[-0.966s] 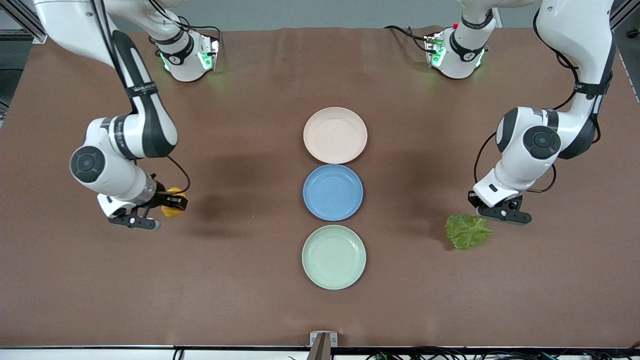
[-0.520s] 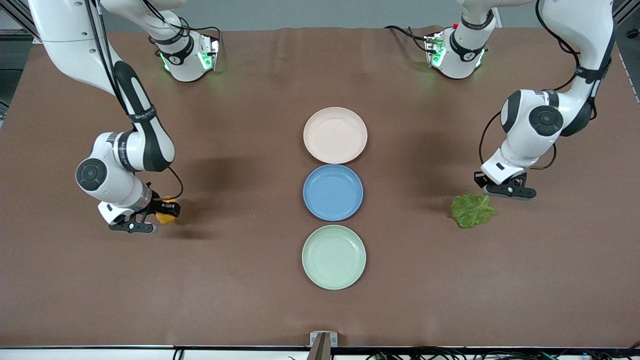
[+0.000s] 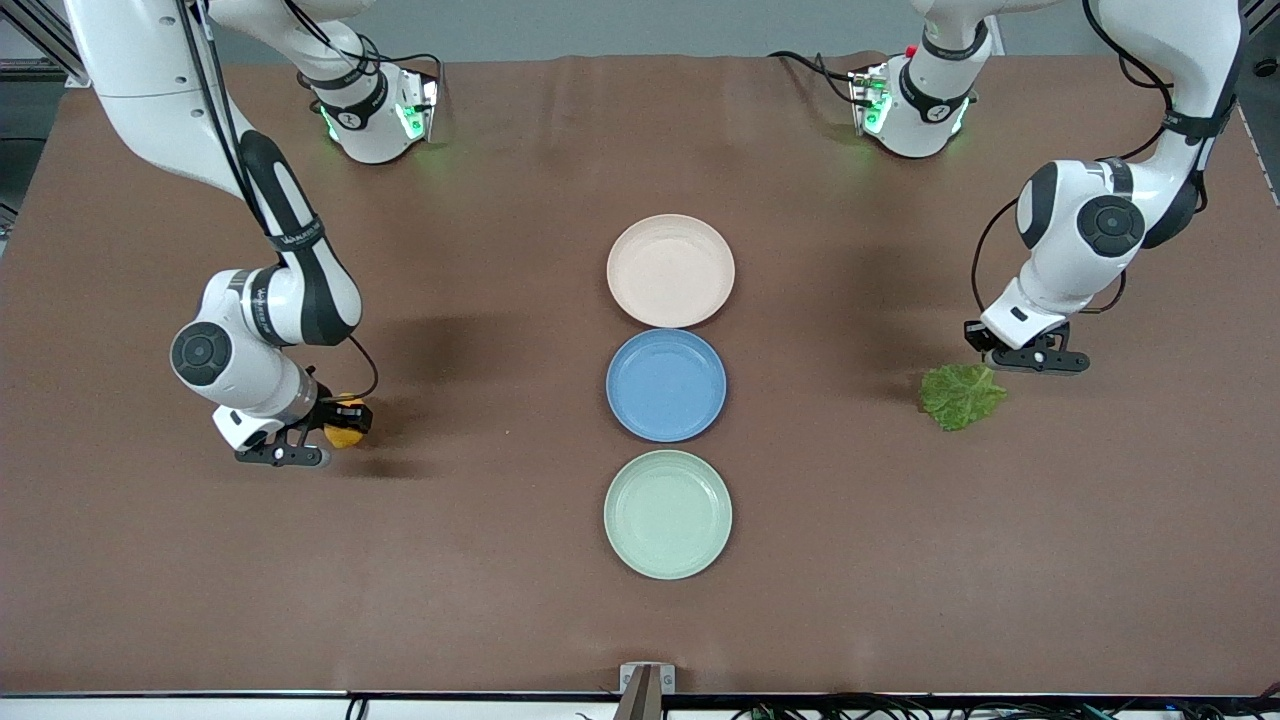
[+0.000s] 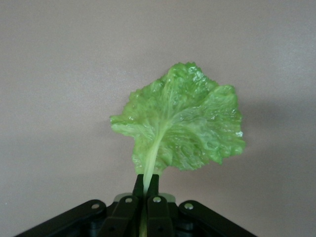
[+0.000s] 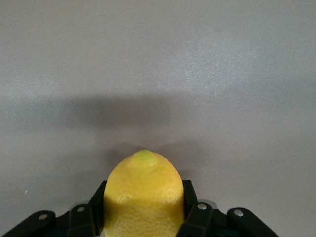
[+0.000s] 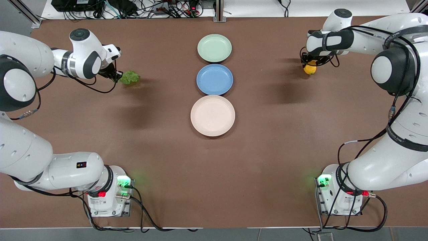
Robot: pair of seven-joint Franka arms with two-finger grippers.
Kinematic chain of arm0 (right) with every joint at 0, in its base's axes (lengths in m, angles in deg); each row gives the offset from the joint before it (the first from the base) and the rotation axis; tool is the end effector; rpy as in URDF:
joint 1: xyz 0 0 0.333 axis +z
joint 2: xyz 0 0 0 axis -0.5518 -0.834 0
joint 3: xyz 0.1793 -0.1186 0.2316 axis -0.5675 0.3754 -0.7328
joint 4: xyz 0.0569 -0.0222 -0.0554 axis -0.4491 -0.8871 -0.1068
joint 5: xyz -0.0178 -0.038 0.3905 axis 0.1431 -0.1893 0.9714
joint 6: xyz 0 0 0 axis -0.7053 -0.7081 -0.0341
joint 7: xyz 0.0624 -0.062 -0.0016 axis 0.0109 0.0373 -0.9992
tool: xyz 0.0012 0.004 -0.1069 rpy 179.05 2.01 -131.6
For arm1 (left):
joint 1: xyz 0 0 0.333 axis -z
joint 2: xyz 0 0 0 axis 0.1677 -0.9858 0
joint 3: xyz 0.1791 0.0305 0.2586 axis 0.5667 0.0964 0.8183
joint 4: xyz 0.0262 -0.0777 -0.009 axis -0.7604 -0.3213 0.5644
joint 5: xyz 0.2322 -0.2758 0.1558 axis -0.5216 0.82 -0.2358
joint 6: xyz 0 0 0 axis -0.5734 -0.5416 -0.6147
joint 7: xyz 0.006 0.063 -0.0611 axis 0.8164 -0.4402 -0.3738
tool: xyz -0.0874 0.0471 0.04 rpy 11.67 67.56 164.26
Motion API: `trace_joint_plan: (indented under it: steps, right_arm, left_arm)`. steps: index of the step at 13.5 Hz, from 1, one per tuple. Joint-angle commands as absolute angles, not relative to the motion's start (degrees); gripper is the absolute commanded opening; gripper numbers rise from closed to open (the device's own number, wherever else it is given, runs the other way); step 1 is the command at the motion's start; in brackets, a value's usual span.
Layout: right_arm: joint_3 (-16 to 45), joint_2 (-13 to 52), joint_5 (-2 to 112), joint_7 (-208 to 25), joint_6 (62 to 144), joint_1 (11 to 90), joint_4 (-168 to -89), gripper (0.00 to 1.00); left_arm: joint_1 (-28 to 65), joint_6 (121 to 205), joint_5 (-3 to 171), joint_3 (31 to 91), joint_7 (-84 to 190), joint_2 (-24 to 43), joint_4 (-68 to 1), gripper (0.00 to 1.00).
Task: Pick lemon and lettuce from plates
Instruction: 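Lower the lettuce onto the table while the right gripper sets the lemon down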
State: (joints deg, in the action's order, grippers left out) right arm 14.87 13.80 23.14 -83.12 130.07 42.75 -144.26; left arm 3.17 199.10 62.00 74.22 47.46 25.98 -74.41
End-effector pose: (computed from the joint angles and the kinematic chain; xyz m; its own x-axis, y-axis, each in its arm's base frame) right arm 0.6081 0.0374 0.2052 0.9984 -0.0554 -0.0053 -0.0554 -0.9985 0.0005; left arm 0.4930 0.0065 0.2432 0.9869 -0.1475 0.0649 -0.1408 -0.9851 -0.0984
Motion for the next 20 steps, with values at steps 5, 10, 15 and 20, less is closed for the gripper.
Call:
trace_joint_plan:
  steps: [5, 10, 15, 20]
  right_arm:
    - [12.9, 12.1, 23.7, -84.3, 129.7, 41.4, -144.3, 0.61]
    - [12.9, 13.1, 23.6, -84.5, 117.9, 40.3, -136.9, 1.0]
    - [13.2, 15.7, 23.5, -92.6, 103.7, 36.1, -126.6, 1.0]
    - [14.9, 18.6, 22.8, -92.4, 93.2, 35.0, -120.2, 1.0]
  left_arm:
    - [2.8, 198.6, 60.7, 73.6, 47.4, 27.1, -75.1, 0.02]
    - [0.4, 194.4, 60.7, 71.5, 45.8, 32.7, -79.5, 0.03]
    - [0.9, 198.0, 61.3, 71.2, 46.2, 30.1, -76.5, 0.06]
    - [0.9, 207.8, 61.4, 70.1, 46.7, 22.1, -74.0, 0.07]
